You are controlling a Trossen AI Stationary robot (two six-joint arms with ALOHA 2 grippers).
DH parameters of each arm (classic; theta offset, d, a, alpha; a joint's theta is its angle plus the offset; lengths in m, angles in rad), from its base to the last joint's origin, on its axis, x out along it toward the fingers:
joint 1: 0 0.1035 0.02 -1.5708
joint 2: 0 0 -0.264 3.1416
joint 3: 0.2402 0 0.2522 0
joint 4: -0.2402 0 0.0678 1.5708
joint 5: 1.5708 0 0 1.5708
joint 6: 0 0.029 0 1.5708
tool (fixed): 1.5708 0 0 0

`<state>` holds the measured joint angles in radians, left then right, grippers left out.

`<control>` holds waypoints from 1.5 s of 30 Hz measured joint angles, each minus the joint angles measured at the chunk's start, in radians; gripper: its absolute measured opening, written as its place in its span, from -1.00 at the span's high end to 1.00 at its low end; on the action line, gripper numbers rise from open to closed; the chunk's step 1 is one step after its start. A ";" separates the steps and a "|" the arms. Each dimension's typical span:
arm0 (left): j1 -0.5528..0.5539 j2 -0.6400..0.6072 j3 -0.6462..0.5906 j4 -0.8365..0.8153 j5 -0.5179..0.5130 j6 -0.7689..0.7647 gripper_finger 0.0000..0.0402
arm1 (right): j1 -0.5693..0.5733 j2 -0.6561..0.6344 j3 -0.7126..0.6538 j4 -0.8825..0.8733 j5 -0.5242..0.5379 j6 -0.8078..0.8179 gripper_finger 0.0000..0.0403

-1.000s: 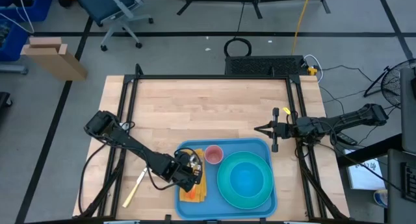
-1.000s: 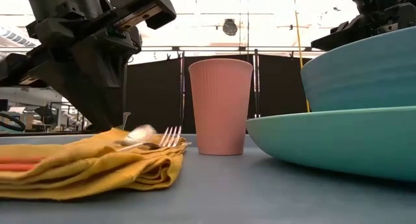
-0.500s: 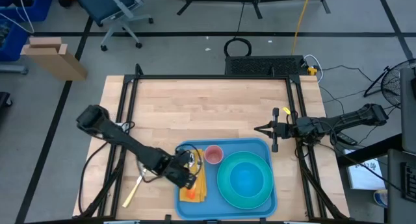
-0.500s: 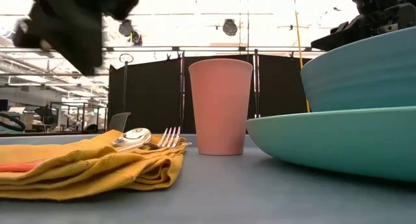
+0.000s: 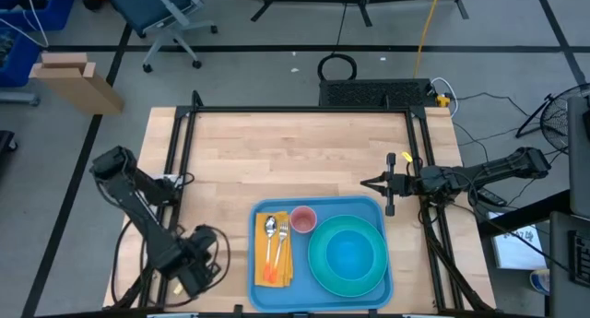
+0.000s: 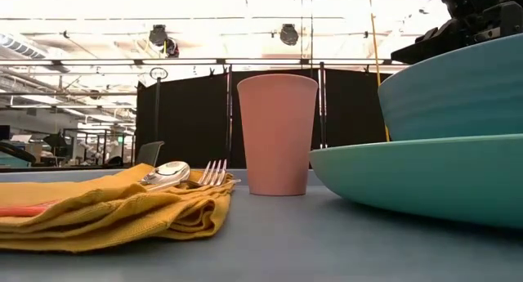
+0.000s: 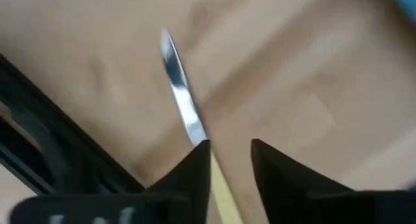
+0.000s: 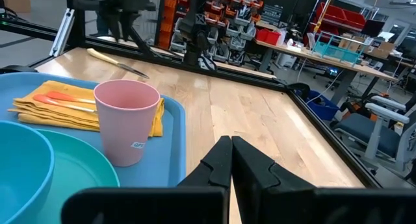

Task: Set up tray
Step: Put the yellow knife on the yellow napkin to the left of the orange spoon

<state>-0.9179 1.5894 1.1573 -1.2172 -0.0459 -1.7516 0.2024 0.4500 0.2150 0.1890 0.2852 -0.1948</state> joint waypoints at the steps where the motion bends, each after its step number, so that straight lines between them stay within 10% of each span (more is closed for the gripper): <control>1: -0.011 0.000 -0.010 0.031 0.032 -0.019 0.38 | 0.000 0.000 0.000 0.000 0.000 0.001 1.00; 11: -0.082 0.000 -0.216 0.323 0.237 -0.242 -0.48 | 0.000 0.000 0.000 0.000 0.000 0.024 1.00; 19: -0.111 -0.003 -0.362 0.593 0.233 -0.342 -0.64 | 0.000 0.000 0.000 0.000 0.000 0.025 1.00; 27: -0.109 -0.003 -0.368 0.587 0.238 -0.322 -0.36 | 0.000 0.000 0.000 -0.001 0.000 0.023 1.00; 41: -0.109 -0.002 -0.370 0.579 0.200 -0.345 0.76 | 0.000 0.000 0.000 -0.009 0.000 0.023 1.00; 45: -0.093 -0.002 -0.370 0.577 0.195 -0.403 0.76 | 0.000 0.000 0.000 -0.008 0.000 0.023 1.00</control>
<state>-1.0105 1.5875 0.7872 -0.6400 0.1495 -2.1551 0.2025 0.4500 0.2153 0.1809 0.2855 -0.1722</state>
